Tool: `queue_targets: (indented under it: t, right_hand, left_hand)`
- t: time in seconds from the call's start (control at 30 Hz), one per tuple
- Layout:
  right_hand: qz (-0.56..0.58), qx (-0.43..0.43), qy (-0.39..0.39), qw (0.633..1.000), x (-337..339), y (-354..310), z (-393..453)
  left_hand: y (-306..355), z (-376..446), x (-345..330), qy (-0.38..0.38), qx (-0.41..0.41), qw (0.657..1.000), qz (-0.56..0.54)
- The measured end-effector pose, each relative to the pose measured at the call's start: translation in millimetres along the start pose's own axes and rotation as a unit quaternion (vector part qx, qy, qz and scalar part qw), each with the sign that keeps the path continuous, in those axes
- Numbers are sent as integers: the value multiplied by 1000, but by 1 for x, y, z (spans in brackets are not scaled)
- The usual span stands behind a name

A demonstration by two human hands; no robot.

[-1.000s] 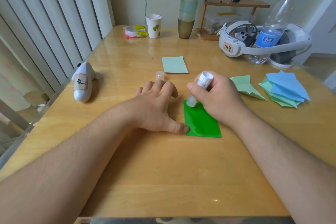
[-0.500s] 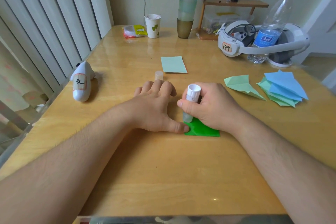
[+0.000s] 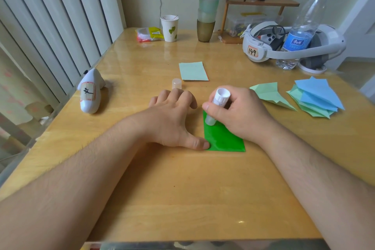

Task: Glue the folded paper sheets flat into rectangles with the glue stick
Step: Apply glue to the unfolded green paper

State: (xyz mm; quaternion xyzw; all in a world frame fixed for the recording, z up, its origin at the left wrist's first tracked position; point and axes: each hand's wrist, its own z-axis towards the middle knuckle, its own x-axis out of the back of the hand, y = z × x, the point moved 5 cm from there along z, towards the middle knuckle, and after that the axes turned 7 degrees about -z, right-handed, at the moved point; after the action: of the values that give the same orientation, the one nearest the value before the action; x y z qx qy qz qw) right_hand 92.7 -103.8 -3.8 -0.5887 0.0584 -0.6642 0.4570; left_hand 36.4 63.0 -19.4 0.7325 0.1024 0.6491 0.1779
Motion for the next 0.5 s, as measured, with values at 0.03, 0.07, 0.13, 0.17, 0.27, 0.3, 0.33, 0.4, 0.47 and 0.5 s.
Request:
queue_targets:
  t: [0.03, 0.07, 0.13, 0.17, 0.27, 0.3, 0.33, 0.4, 0.47, 0.5]
  right_hand:
    - [-5, 4, -7, 1000, -1, -2, -1]
    - [-7, 9, -16, 1000, -1, -4, -2]
    - [1, 22, -45, 999, -2, -7, -5]
    - [9, 27, -63, 998, -3, -10, -6]
    - [35, 36, -110, 993, -5, -15, -10]
    - [44, 36, -123, 991, -6, -16, -11]
    - [53, 36, -135, 989, -6, -17, -12]
    - [70, 36, -156, 985, -7, -16, -13]
    - [79, 40, -173, 981, -7, -16, -15]
    - [86, 40, -181, 979, -6, -15, -16]
  left_hand:
    - [0, 0, 0, 1, -1, 1000, 0]
    - [0, -1, 0, -1, -2, 1000, -3]
    - [-2, -1, 1, -10, -5, 1000, -12]
    - [-4, -1, 3, -17, -6, 1000, -20]
    - [-11, 0, 11, -18, -1, 995, -100]
    - [-13, 1, 13, -5, 2, 991, -132]
    - [-13, 2, 16, 12, 2, 988, -152]
    - [-12, 4, 16, 34, 5, 987, -156]
    - [-11, 5, 12, 41, 11, 990, -131]
    - [-11, 6, 9, 42, 12, 993, -112]
